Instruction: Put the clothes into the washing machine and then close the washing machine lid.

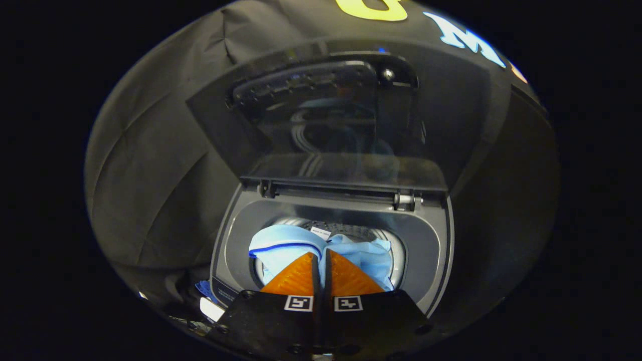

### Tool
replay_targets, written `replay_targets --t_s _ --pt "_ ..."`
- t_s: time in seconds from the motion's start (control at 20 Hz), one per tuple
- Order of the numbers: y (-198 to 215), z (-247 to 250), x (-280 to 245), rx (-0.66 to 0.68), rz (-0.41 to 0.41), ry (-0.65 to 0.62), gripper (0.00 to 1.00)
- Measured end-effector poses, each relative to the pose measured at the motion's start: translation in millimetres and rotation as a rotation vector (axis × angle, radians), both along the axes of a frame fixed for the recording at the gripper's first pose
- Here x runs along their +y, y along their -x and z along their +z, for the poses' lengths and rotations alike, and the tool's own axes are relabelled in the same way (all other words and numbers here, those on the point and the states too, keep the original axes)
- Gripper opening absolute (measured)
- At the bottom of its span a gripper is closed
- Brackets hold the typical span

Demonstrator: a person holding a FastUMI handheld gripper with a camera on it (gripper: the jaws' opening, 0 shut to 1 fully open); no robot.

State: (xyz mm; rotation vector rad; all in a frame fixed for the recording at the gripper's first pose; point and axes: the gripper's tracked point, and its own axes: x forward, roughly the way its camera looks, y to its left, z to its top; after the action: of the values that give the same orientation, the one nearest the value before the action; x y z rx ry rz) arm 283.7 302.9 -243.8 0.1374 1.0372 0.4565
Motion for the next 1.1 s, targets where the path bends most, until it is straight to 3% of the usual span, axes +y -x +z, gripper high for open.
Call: replay_targets --t_s 0.4,0.55,0.65,1.1 --pt "-12 -10 0 0.059 -0.102 -0.033 0.02" --pt "-3 -11 3 0.143 -0.094 -0.063 0.61" --pt "-11 -12 -3 0.110 -0.107 -0.046 1.00" --pt "-6 -6 0 0.106 -0.093 -0.061 0.99"
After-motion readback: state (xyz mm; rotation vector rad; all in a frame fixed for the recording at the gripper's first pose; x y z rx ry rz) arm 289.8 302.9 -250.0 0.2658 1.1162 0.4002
